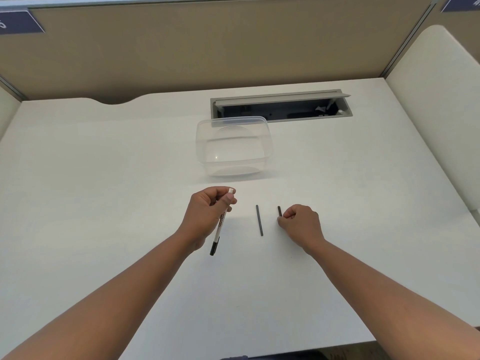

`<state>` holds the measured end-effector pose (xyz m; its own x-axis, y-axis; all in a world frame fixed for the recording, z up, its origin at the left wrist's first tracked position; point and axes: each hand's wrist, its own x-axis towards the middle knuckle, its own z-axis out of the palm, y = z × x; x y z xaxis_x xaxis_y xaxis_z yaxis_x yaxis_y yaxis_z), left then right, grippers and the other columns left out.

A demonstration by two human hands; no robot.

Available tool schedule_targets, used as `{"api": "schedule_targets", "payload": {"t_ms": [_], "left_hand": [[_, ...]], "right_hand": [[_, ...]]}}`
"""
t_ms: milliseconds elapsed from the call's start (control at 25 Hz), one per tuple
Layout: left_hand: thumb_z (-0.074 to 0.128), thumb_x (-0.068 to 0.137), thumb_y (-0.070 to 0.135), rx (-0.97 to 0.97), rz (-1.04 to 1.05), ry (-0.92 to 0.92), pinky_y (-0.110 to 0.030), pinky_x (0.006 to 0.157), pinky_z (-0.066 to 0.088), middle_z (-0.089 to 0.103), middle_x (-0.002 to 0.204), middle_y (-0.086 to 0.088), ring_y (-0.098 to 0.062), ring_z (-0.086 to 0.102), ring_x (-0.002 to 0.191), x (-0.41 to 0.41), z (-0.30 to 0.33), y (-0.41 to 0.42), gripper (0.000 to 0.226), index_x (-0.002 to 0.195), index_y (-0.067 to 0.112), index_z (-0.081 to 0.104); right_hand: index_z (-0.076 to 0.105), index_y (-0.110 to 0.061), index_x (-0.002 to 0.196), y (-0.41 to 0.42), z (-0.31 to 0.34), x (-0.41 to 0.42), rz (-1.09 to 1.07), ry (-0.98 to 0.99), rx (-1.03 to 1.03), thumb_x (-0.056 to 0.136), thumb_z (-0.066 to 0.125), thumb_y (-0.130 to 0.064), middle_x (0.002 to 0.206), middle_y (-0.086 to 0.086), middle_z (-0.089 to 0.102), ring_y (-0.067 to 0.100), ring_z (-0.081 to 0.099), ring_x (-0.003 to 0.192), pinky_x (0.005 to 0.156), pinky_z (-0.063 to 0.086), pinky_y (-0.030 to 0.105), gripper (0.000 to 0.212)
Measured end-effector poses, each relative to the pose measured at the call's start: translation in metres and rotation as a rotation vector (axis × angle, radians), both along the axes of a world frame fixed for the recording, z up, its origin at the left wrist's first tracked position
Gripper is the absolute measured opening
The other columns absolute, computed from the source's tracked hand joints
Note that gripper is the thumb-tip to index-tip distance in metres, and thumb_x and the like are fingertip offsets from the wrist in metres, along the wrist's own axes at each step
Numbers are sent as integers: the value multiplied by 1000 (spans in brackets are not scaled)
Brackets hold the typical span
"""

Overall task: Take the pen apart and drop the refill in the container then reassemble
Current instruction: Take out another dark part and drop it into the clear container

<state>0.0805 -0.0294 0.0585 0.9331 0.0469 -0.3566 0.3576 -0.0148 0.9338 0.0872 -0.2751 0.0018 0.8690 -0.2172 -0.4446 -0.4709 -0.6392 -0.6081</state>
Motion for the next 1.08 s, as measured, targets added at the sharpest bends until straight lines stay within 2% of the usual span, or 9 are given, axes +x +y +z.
{"api": "schedule_targets", "payload": {"t_ms": [200,320,480,640,720,800,920,1000,1080], "left_hand": [[68,97,22,-51,21,26,-17,65,54,78,85,5,-9,69,74,-1,0,1,12,105,21,76],[67,97,21,-84,33,40,-20,67,55,78,86,4,-12,70,75,-4,0,2,13,107,19,75],[65,98,18,-190,82,91,-25,67,58,77,87,2,-15,70,75,-6,-1,3,12,107,16,74],[63,97,5,-431,215,194,-30,67,61,76,85,-5,-21,72,73,-8,-3,-3,13,109,10,66],[63,96,0,-535,286,236,-30,68,62,75,85,-9,-23,74,75,-10,-6,-6,11,104,8,62],[64,95,-1,-587,301,260,-29,69,62,73,87,-11,-23,74,78,-14,-11,-7,11,102,7,60],[68,92,-1,-525,231,276,-26,69,61,71,83,-10,-21,74,77,-23,-22,-6,10,97,6,62],[74,89,2,-415,146,257,-25,68,59,70,78,-7,-22,71,76,-29,-29,-5,12,93,8,64],[80,85,10,-234,40,196,-25,68,55,68,76,-1,-19,66,76,-33,-35,-3,14,91,14,68]], "right_hand": [[67,-14,82,-2,-1,-2,-5,-6,36,81,71,-21,81,3,70,18,61,71,62,49,30,8],[66,-16,88,-3,0,-4,-17,-28,63,81,73,-21,77,-3,66,18,61,75,65,49,30,11],[62,-29,101,8,5,-17,134,-220,76,82,74,-21,82,-10,63,11,60,72,68,49,27,24],[65,-36,117,29,14,-34,342,-246,336,80,82,-17,89,-11,66,5,57,74,68,45,16,45],[68,-32,117,38,20,-41,315,-247,530,80,84,-13,90,-6,69,8,61,78,71,50,18,44],[73,-26,110,44,29,-43,170,-243,744,82,82,-13,88,-2,73,12,66,79,74,55,23,32],[76,-26,94,49,39,-37,-68,-203,942,85,79,-12,75,-4,70,10,60,65,61,48,23,17],[77,-26,92,50,42,-32,-109,-164,987,88,76,-13,71,-5,64,12,54,63,60,43,26,13],[76,-25,94,50,43,-28,-64,-179,926,90,74,-16,71,-8,63,13,54,67,63,45,27,10]]}}
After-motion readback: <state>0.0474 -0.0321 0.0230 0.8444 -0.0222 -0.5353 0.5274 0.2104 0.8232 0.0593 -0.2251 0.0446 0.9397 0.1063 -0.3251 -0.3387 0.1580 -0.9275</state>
